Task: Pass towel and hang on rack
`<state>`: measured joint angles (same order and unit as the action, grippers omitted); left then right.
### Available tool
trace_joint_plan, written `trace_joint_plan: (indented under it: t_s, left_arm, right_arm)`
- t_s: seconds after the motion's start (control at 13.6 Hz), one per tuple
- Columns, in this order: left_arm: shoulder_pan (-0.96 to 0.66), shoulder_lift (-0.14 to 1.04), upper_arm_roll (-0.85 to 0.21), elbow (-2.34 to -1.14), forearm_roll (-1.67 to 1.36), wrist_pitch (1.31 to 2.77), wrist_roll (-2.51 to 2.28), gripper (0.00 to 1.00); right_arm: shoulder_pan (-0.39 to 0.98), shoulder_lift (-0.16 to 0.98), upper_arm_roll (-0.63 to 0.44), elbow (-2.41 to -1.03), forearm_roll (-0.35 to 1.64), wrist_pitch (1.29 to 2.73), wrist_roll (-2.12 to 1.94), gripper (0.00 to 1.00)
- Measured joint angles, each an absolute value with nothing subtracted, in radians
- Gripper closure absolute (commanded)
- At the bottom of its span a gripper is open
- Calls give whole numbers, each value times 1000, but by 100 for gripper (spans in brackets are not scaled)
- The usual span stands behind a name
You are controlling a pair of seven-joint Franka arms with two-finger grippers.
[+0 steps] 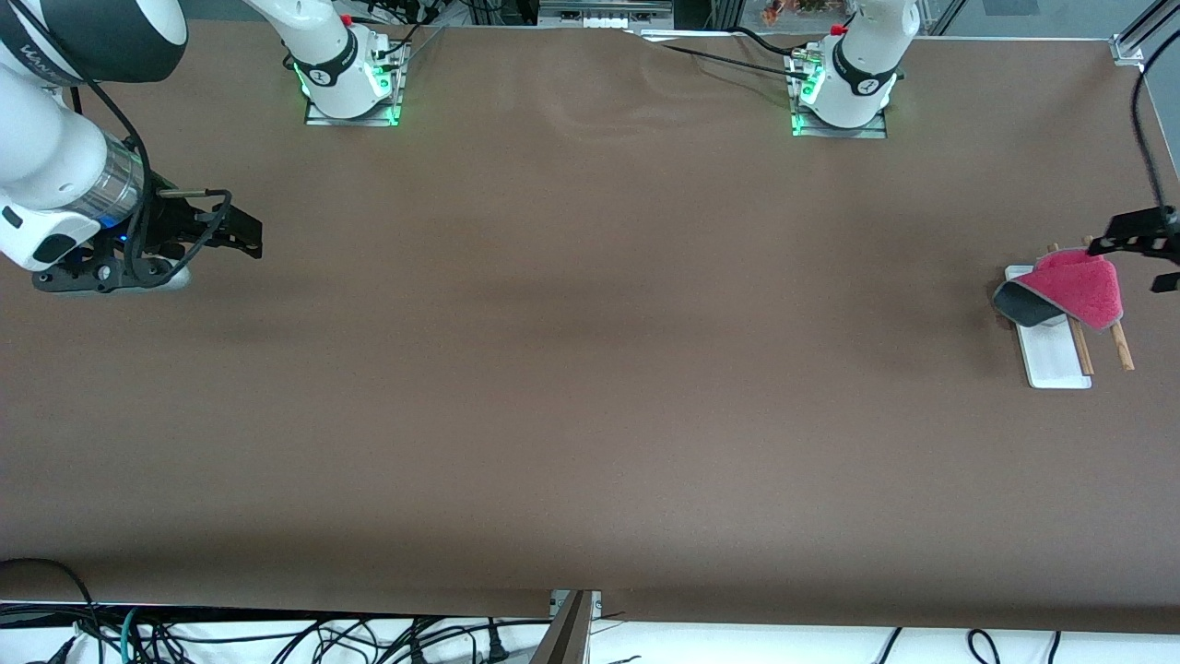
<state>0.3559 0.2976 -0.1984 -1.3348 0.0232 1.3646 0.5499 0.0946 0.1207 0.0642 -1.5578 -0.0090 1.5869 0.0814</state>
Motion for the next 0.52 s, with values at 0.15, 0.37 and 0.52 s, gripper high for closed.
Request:
trace_joint_plan:
  t_s: [0.15, 0.37, 0.52]
  left_arm:
    - [258, 270, -193, -1361, 23, 1374, 354, 0]
    - [101, 195, -172, -1454, 23, 1498, 60, 0]
    - [32, 120, -146, -1560, 23, 1634, -77, 0]
  right_arm:
    - [95, 121, 64, -1558, -9, 1585, 81, 0]
    - [94, 121, 64, -1558, -9, 1584, 81, 0]
    - [94, 121, 64, -1558, -9, 1584, 81, 0]
